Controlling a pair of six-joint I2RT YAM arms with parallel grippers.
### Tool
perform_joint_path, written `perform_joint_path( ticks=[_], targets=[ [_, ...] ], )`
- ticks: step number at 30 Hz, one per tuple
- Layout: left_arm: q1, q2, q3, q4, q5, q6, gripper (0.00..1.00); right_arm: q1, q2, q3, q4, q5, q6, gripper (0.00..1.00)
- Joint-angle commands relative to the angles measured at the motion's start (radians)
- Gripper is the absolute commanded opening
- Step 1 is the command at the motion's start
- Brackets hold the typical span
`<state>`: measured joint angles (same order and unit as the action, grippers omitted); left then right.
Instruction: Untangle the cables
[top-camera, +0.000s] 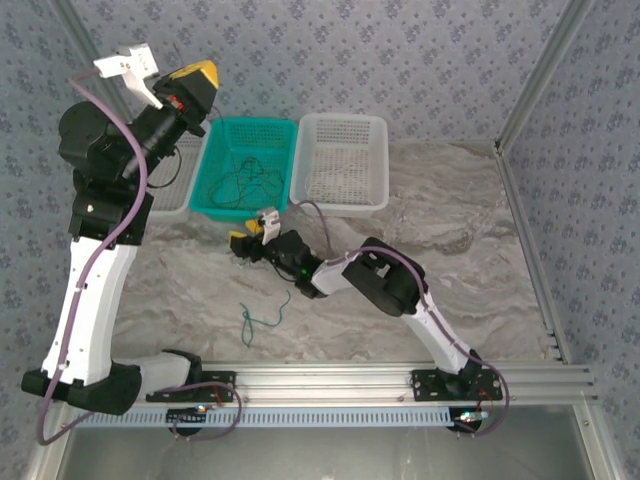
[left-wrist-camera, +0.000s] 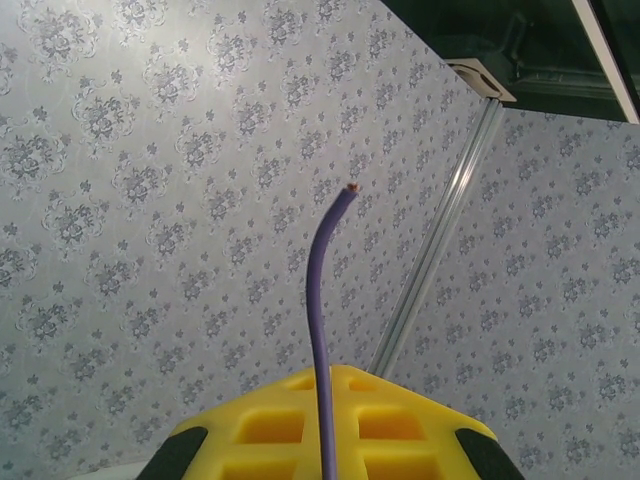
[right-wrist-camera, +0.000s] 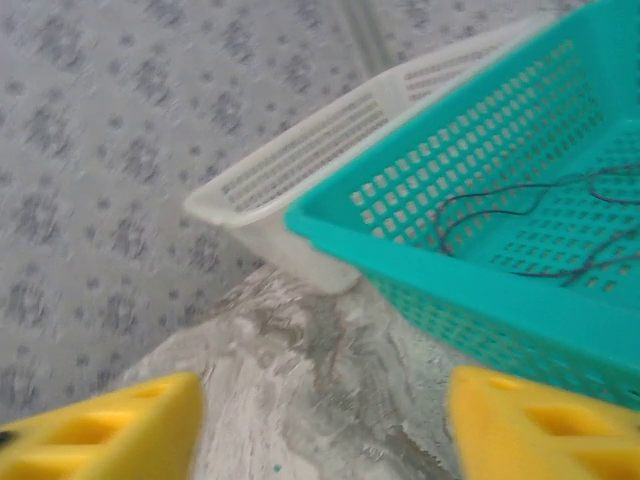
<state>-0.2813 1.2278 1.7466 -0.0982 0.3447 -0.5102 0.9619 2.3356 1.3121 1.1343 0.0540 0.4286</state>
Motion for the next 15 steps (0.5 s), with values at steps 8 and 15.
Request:
perform_joint_path(
  ticks=[8, 15],
  targets=[
    [0.011, 0.037, 0.283, -0.074, -0.131, 0.074, 0.0, -0.028, -0.03, -0.207, 0.048, 0.082, -0.004, 0.21],
    [0.014, 0.136, 0.522, -0.136, -0.158, 0.111, 0.0, -0.066, -0.099, -0.426, 0.128, 0.106, 0.017, 0.03]
  ],
)
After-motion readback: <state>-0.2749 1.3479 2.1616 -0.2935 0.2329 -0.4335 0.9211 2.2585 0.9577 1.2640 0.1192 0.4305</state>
